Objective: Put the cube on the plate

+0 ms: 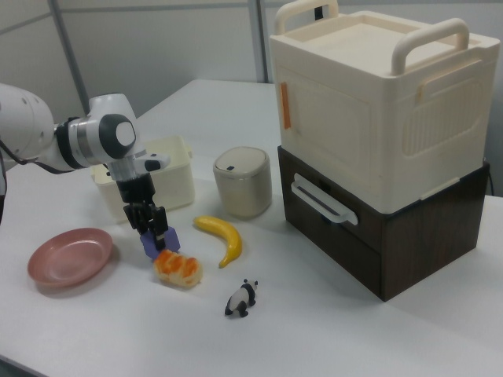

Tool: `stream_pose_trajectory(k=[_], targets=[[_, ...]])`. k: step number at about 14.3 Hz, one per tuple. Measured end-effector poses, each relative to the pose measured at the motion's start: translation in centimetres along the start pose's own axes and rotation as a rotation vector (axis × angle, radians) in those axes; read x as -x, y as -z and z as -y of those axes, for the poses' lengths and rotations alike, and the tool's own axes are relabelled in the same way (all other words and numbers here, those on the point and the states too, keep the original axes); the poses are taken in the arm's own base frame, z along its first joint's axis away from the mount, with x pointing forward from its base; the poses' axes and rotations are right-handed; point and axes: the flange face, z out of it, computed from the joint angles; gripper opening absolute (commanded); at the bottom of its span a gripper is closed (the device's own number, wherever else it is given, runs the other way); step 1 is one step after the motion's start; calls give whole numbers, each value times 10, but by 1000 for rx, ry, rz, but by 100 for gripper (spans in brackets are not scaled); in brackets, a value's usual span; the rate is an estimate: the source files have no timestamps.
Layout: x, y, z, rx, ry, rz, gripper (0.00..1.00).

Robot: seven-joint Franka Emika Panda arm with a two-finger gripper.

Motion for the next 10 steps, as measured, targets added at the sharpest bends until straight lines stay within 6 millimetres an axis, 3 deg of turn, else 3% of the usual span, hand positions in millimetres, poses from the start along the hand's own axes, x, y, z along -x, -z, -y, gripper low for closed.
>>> stream_pose_trajectory(k=[5,10], targets=[[11,26,-3,19,8,-15,0],[31,40,22,-3,46,5,0]])
